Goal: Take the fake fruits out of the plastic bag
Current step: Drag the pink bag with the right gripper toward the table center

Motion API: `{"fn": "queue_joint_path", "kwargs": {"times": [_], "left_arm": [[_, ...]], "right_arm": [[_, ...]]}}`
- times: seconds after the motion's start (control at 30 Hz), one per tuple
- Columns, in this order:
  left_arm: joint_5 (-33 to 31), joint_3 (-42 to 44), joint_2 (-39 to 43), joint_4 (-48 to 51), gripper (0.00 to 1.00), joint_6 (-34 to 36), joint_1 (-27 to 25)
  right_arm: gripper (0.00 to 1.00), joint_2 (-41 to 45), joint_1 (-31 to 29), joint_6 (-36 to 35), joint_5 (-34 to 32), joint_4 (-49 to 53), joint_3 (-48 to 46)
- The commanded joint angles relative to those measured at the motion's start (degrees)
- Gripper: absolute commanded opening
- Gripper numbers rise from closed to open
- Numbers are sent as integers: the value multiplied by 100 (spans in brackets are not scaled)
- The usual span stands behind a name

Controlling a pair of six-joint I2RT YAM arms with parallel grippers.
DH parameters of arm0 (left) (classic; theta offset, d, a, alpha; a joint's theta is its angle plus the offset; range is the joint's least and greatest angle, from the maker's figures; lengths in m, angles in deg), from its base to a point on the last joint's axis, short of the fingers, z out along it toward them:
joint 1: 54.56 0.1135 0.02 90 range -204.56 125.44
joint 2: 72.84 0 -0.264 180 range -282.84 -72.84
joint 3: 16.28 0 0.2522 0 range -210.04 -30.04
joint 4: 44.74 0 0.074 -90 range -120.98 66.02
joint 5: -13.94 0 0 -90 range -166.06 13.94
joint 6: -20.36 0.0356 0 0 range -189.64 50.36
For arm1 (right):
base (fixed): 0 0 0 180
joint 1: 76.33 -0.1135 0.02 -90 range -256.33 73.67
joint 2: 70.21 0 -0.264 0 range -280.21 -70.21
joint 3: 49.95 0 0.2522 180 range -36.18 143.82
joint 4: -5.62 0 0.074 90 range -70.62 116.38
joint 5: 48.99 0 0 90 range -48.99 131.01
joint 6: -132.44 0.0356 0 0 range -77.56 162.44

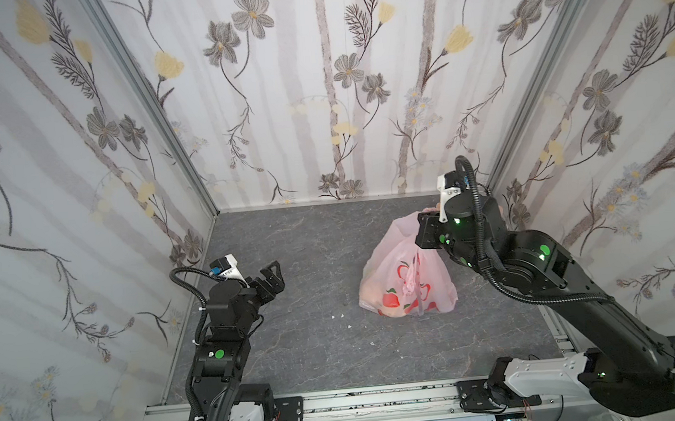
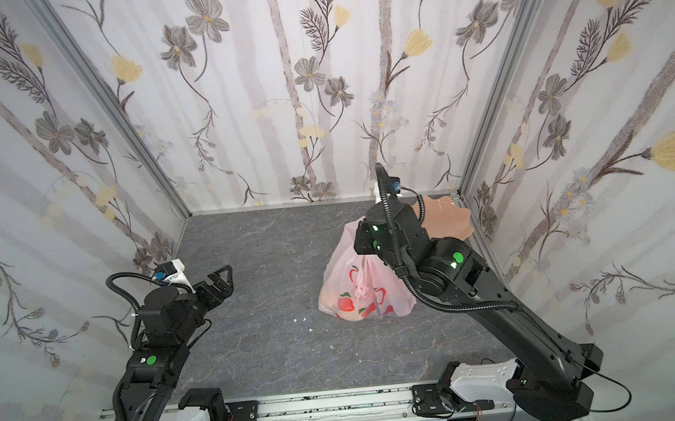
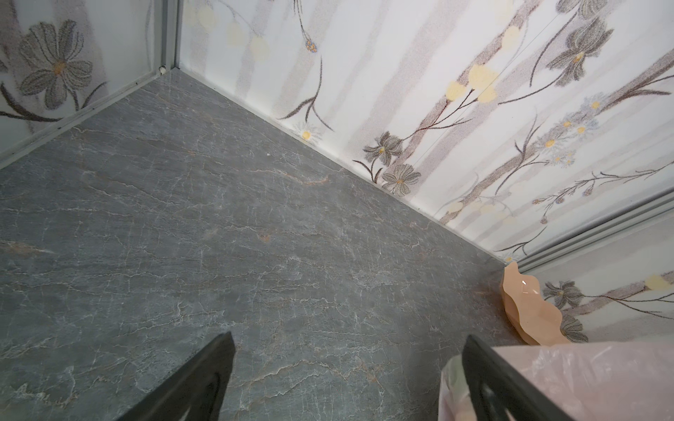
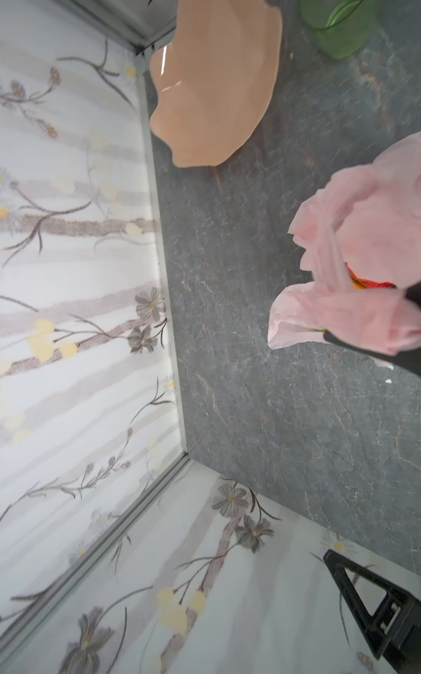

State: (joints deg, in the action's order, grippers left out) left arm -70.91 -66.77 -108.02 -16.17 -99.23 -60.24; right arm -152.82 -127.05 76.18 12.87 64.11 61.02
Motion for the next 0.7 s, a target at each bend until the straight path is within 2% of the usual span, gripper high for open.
{"fn": "queue_joint_path", "kwargs": {"times": [0.0, 0.3, 0.37, 0.4, 0.47, 0.57, 0.67], "left_arm": [[-84, 10, 19, -56, 100, -30, 20], [-47, 22, -59, -65, 100, -62, 57], [-26, 25, -68, -65, 100, -56, 57], [-26, 27, -68, -65, 100, -56, 57], [-12, 27, -83, -59, 100, -51, 57], [17, 27, -125, -59, 100, -39, 57], [22, 17, -170, -65, 100, -32, 60]], "right_arm": [[0, -534, -174, -299, -112, -560, 365], [0, -1690, -641, -187, 328, -1113, 369], [4, -1897, -717, -184, 510, -1253, 390], [12, -1960, -734, -191, 599, -1290, 419], [38, -2066, -755, -230, 758, -1301, 521], [65, -1960, -754, -339, 795, -1307, 545], [77, -1727, -745, -480, 802, -1286, 484]]}}
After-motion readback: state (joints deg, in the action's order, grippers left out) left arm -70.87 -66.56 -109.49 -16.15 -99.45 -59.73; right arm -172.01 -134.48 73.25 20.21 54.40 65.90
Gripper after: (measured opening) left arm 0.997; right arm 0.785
